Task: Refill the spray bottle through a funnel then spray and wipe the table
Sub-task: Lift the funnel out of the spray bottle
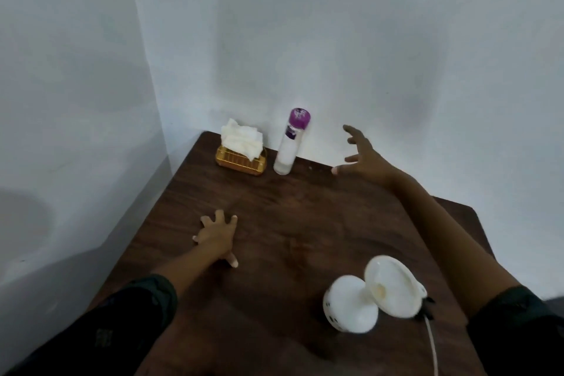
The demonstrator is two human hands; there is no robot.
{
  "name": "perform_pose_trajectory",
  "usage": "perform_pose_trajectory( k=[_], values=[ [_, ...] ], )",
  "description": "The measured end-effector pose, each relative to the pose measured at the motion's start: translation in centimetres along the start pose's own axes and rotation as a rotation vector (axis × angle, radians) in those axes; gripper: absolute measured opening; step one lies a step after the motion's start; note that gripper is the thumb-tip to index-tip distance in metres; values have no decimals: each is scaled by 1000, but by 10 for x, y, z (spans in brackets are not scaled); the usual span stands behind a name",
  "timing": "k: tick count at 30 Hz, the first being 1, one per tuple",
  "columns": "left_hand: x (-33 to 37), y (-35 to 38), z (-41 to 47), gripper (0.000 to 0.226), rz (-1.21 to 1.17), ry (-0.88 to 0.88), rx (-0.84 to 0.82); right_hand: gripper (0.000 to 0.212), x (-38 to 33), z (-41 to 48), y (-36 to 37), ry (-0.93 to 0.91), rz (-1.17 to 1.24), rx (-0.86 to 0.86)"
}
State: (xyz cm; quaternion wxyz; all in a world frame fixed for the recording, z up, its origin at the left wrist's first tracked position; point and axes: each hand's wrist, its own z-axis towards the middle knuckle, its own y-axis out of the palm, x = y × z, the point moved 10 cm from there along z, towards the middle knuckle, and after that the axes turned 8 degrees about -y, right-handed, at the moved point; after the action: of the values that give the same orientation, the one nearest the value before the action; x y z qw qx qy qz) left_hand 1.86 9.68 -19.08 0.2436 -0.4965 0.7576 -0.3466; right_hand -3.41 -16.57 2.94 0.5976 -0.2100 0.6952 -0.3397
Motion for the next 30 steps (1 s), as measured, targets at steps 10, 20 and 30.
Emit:
perform_pose_trajectory(
  k=[10, 20, 30],
  values=[
    [75, -36, -80, 57, -293, 229, 194, 7, 50, -202, -58, 104, 22, 398],
    [174, -41, -181, 21, -1096, 410, 3, 8, 117, -255, 11, 417, 690, 434],
    [165, -39, -191, 17, -1278, 349, -77, 9, 109, -251, 16, 348, 918, 425]
  ],
)
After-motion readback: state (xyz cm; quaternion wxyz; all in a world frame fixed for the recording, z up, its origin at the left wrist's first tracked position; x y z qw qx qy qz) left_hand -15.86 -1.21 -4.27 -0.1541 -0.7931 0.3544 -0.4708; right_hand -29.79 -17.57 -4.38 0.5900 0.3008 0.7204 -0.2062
